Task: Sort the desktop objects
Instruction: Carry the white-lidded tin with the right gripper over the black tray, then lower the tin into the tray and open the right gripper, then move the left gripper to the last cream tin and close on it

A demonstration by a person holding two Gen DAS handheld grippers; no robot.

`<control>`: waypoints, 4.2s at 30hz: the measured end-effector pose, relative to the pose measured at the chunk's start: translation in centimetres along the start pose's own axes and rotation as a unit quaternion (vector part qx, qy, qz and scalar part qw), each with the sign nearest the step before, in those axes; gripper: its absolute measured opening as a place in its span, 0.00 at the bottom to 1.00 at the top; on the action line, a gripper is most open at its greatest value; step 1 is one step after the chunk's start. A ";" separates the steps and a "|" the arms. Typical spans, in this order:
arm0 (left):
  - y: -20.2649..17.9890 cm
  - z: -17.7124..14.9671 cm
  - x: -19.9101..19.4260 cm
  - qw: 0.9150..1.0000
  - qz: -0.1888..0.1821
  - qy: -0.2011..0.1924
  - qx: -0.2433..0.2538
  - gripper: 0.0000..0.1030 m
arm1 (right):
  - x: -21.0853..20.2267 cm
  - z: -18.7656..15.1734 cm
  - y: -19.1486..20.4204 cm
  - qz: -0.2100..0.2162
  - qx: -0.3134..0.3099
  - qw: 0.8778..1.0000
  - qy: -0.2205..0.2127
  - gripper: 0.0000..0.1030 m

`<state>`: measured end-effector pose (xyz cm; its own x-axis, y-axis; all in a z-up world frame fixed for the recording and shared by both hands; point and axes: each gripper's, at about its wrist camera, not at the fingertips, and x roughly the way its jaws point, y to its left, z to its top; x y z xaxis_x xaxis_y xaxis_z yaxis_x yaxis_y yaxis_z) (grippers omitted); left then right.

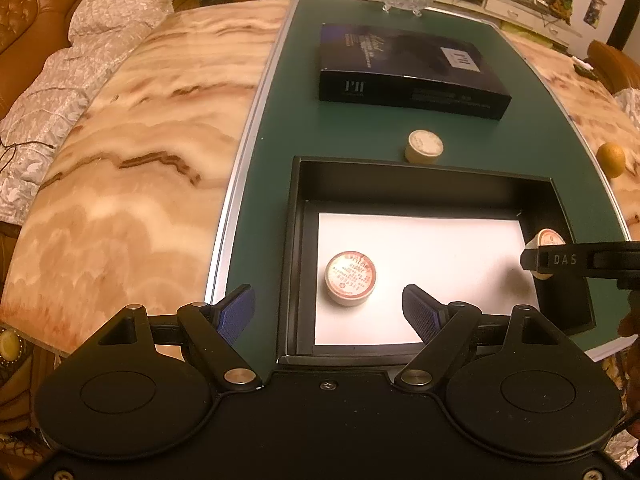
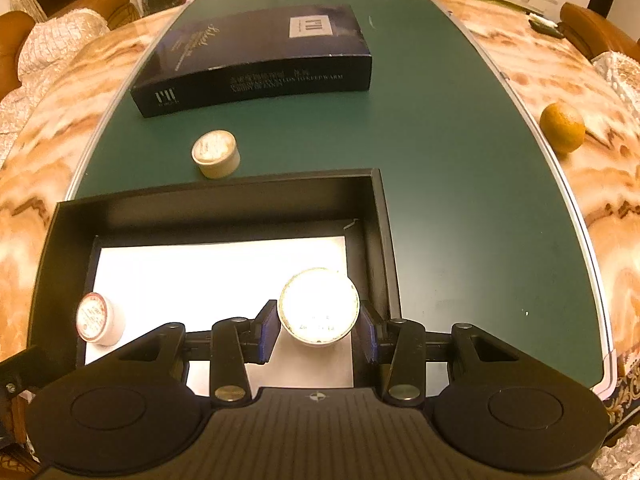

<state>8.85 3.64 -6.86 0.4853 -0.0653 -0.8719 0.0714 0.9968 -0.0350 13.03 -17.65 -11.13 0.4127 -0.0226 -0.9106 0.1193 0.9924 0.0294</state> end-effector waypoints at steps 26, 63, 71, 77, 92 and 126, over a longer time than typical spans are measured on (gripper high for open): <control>0.1 0.1 0.1 1.000 0.003 0.001 0.001 0.79 | 2.8 -0.9 2.3 -0.027 -0.029 0.999 0.029 0.43; -6.9 7.5 3.6 0.999 0.015 -0.021 0.035 0.87 | -3.3 -1.4 -1.7 0.029 0.015 0.997 -0.065 0.66; -9.2 10.0 7.2 0.999 0.016 -0.014 0.043 0.88 | -3.6 -2.0 -4.0 0.037 0.042 0.996 -0.067 0.66; -9.7 10.9 9.5 0.999 0.016 -0.003 0.035 0.89 | -3.6 -2.2 -5.0 0.041 0.052 0.995 -0.068 0.66; -10.7 12.1 14.0 0.999 0.024 0.015 0.019 0.91 | -2.7 -2.3 -5.6 0.049 0.057 0.995 -0.063 0.68; -11.4 12.1 16.4 0.998 0.026 0.026 0.048 0.52 | -2.4 -1.8 -5.7 0.053 0.062 0.995 -0.064 0.68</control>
<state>26.55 -9.33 -14.85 0.4444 -0.0079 -0.8958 0.1316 0.9897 0.0566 9.71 -23.01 -9.92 0.5400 0.0576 -0.8397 0.1762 0.9678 0.1797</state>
